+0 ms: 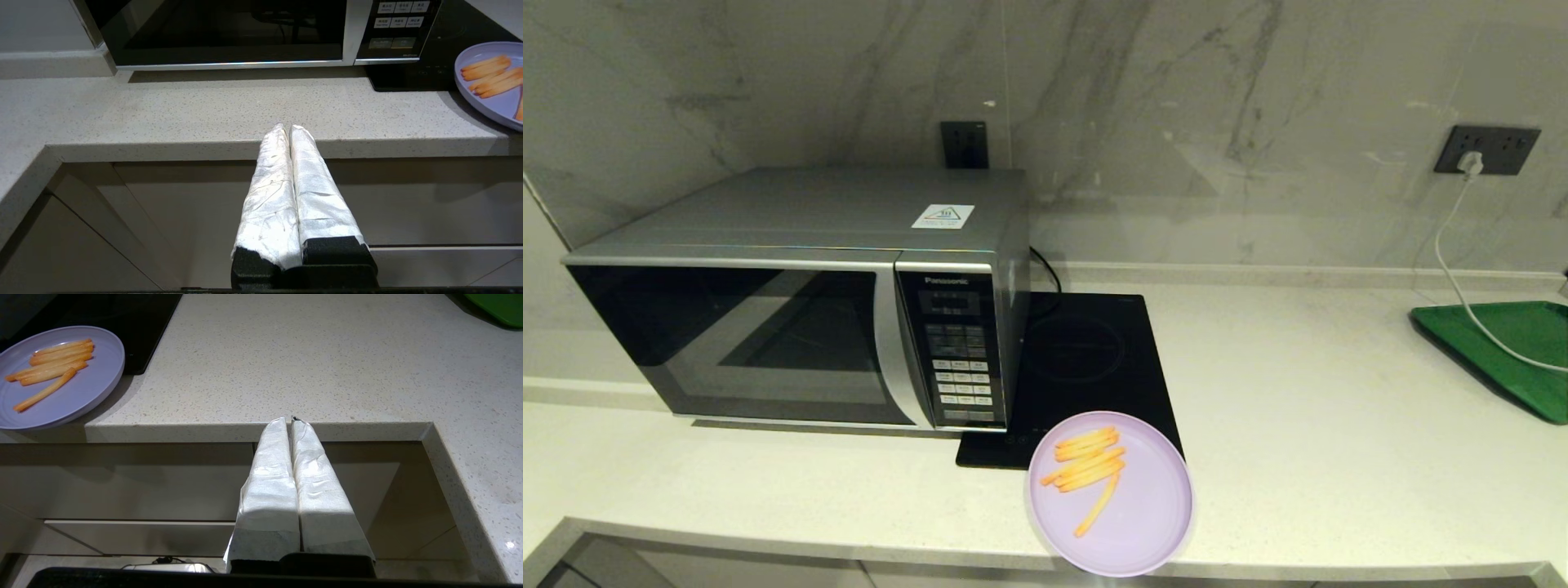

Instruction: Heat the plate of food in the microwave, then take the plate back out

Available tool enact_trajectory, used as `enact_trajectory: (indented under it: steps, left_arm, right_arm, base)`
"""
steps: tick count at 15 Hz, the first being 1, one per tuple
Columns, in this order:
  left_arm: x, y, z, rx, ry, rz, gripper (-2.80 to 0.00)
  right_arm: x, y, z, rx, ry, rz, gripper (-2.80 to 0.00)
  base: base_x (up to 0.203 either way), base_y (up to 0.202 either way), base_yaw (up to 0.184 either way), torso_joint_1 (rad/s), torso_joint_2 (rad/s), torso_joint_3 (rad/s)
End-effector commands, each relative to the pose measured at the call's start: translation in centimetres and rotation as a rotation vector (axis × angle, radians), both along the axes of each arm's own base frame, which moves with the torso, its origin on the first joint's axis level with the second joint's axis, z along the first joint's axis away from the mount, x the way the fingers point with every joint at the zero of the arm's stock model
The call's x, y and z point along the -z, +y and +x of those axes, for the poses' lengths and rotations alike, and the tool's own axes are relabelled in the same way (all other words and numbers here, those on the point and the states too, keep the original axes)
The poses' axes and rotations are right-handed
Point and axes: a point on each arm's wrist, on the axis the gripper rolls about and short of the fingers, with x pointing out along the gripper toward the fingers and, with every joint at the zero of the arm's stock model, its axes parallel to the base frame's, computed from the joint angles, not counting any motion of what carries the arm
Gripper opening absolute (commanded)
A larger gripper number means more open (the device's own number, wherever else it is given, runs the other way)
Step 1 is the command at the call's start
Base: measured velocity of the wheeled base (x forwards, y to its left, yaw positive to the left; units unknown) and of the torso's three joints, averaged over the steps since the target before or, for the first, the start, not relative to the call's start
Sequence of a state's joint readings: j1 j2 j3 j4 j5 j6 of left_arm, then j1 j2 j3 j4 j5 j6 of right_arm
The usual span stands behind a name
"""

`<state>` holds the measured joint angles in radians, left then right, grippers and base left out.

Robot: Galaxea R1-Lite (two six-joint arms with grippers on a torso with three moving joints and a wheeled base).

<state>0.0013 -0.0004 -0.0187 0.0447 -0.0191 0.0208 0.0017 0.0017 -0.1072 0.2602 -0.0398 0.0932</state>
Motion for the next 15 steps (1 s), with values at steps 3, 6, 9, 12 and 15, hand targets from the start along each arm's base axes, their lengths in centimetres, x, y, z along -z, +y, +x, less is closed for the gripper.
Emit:
enact_trajectory:
  steps: [3, 6, 9, 12, 15]
  left_arm:
    - [0.01, 0.01, -0.01, -0.006, -0.001, -0.016, -2.8]
    - [0.01, 0.01, -0.01, -0.006, -0.001, -0.018, -2.8]
    - [0.01, 0.01, -0.01, -0.006, -0.001, -0.018, -2.8]
    - [0.01, 0.01, -0.01, -0.006, -0.001, -0.016, -2.8]
    - [0.01, 0.01, -0.01, -0.006, -0.001, -0.017, -2.8]
  right_arm:
    - [0.02, 0.0, -0.01, 0.0, 0.002, 0.0, -2.8]
    - [0.02, 0.0, -0.01, 0.0, 0.002, -0.001, -2.8]
    - [-0.01, 0.0, -0.01, 0.0, 0.001, 0.0, -2.8]
    - [0.02, 0.0, -0.01, -0.001, 0.002, 0.0, -2.8]
    - [0.01, 0.0, -0.01, -0.001, 0.001, 0.0, -2.8]
  base:
    - [0.0, 0.0, 0.0, 0.0, 0.0, 0.0]
    - [0.0, 0.0, 0.0, 0.0, 0.0, 0.0]
    - [0.0, 0.0, 0.0, 0.0, 0.0, 0.0]
    - [0.0, 0.0, 0.0, 0.0, 0.0, 0.0]
    - [0.0, 0.0, 0.0, 0.0, 0.0, 0.0]
